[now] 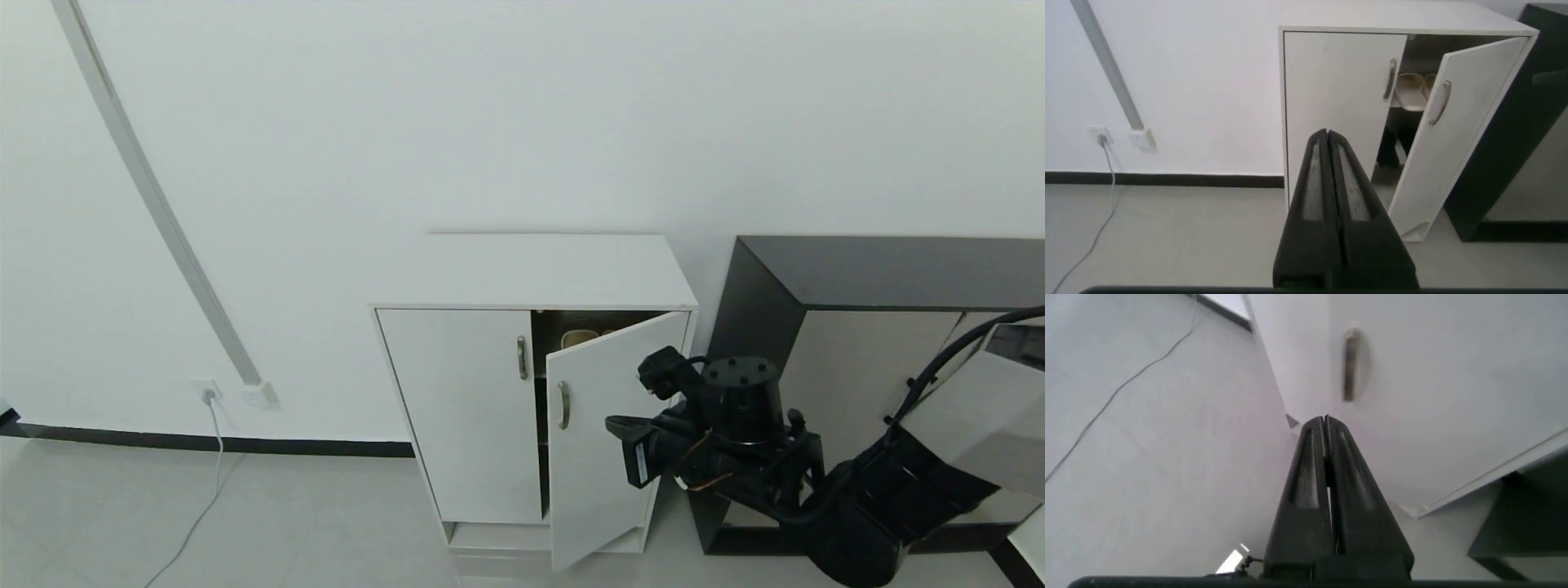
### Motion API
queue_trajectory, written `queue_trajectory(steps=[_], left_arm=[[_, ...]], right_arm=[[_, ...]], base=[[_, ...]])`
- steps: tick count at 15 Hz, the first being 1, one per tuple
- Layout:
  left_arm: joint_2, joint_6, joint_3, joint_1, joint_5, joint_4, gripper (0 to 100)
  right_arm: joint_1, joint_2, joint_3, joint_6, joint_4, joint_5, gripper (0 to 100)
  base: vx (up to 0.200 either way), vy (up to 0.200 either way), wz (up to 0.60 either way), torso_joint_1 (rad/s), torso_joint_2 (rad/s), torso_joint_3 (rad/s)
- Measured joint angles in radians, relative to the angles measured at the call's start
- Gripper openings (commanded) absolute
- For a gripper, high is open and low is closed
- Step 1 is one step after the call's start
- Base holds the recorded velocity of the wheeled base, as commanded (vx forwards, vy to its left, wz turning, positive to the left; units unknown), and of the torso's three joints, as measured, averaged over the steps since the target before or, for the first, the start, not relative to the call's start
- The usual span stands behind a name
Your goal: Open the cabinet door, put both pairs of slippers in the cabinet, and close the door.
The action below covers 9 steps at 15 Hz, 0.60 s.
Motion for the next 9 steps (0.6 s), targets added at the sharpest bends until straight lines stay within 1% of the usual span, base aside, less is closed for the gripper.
queue_trajectory(steps=[4,9], left_arm=[[0.0,0.0,0.0,0.0,0.0,-0.001,0],[0.0,0.0,0.0,0.0,0.0,0.0,0]], right_arm=[[0.0,-0.001,0.119,0.0,-0.111,0.012,0],[0.0,0.002,0.213,0.0,-0.201,0.011,0]], base=[[0.2,0.0,0.0,-0.002,0.0,0.007],[0.2,0.0,0.0,0.005,0.01,0.001]])
